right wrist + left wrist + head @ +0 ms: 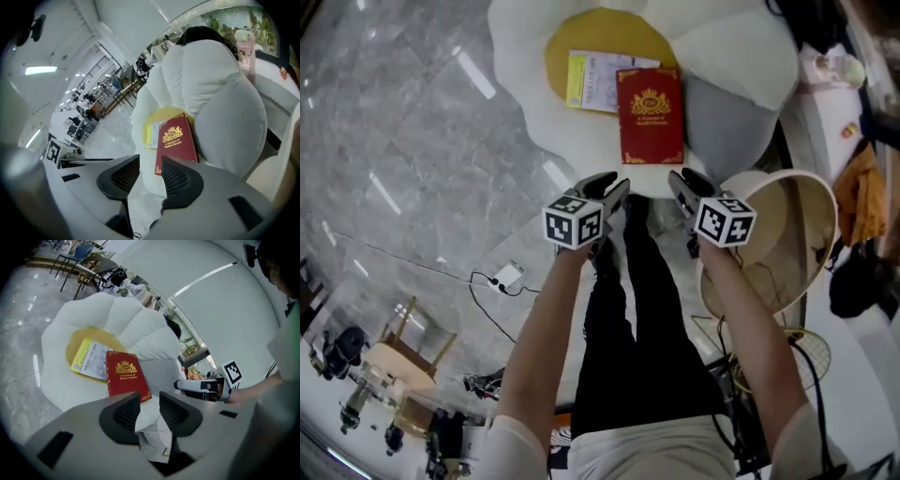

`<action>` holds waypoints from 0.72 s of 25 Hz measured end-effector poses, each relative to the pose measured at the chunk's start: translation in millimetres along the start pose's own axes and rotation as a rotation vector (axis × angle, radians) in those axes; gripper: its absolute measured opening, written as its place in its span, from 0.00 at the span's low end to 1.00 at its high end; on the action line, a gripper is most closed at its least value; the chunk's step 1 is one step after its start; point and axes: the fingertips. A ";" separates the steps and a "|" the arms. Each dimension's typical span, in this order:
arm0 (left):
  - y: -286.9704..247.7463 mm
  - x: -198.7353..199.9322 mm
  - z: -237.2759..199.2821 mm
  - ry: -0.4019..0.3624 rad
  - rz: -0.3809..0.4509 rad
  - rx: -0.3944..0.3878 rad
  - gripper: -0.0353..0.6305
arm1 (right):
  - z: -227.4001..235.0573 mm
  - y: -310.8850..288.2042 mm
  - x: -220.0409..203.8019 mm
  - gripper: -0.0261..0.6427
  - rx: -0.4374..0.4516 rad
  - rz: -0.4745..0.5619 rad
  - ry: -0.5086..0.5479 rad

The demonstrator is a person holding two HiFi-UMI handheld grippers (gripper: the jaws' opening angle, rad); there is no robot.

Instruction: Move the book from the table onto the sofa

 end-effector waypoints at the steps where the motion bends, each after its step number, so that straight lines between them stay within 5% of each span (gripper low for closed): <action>1: 11.0 1.9 10.7 -0.009 0.012 -0.002 0.24 | -9.1 12.8 3.2 0.26 0.012 0.019 -0.007; 6: 65.2 5.3 65.6 -0.051 0.037 -0.001 0.14 | -52.8 80.5 14.4 0.15 0.064 0.090 0.011; 18: 190.0 9.5 214.9 -0.129 0.129 -0.041 0.06 | -143.6 257.7 41.4 0.10 0.132 0.243 0.063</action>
Point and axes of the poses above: the fingertips, and each gripper's own axes: y backward along the fingers, z to its right, x out of its top, and after that the axes turned 8 degrees about -x, right-handed
